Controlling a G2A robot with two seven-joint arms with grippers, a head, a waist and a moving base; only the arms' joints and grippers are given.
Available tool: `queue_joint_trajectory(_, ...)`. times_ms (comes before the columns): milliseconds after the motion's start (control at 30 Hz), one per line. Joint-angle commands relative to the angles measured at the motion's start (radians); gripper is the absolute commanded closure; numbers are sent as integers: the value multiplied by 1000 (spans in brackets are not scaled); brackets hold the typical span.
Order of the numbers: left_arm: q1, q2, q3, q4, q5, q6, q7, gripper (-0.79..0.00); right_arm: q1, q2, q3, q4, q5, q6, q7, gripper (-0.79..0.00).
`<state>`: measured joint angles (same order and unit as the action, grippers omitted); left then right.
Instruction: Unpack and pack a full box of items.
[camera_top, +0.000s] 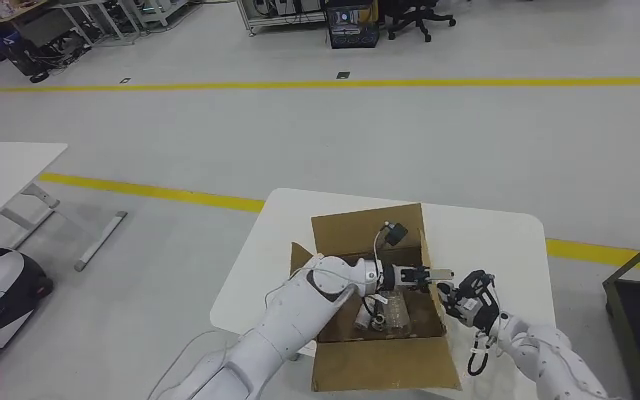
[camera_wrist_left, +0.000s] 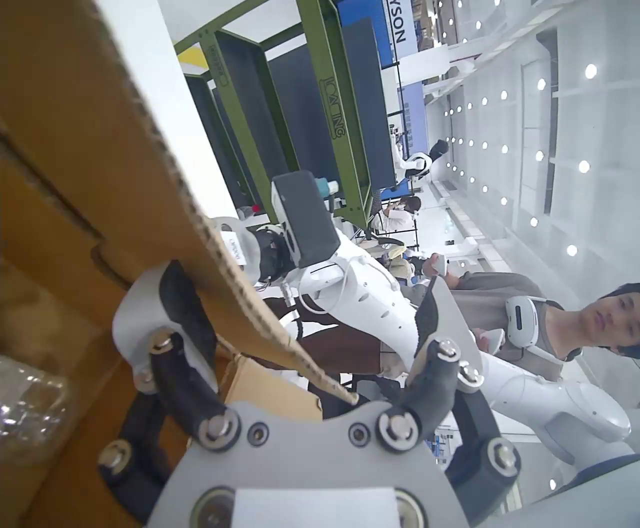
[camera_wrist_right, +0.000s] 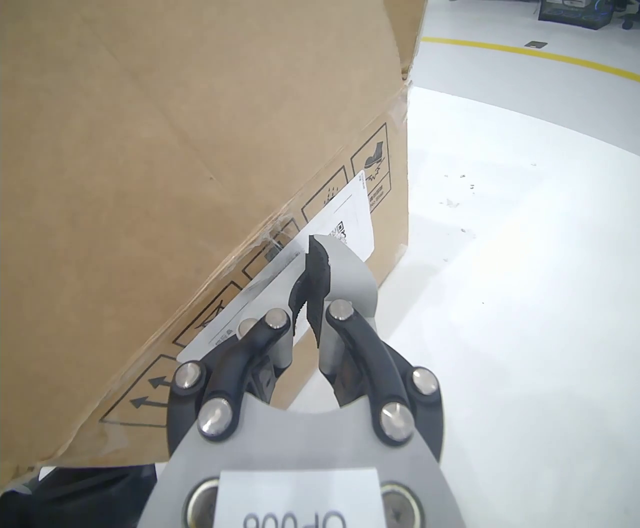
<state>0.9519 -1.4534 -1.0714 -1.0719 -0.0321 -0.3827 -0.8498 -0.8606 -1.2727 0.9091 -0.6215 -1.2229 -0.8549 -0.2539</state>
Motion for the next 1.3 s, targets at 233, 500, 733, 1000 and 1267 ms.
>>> queue_joint_trajectory(233, -108, -42, 142, 52, 26, 21, 31, -785, -3, 22, 88, 46, 90, 115, -14, 0)
queue_joint_trajectory(500, -202, -98, 285, 162, 131, 31, 133, -785, -40, 67, 184, -38, 110, 147, -19, 0)
queue_joint_trajectory(733, -223, -123, 321, 247, 125, 15, 158, -785, -104, 101, 262, -181, 148, 109, 5, 0)
queue_joint_trajectory(1000, -210, -107, 270, 220, 96, -33, 146, -785, -164, 130, 354, -282, 263, -14, 24, -397)
queue_joint_trajectory(1267, -95, -40, 152, 19, 133, -40, 60, -785, -176, 151, 401, -353, 338, -122, 138, -782)
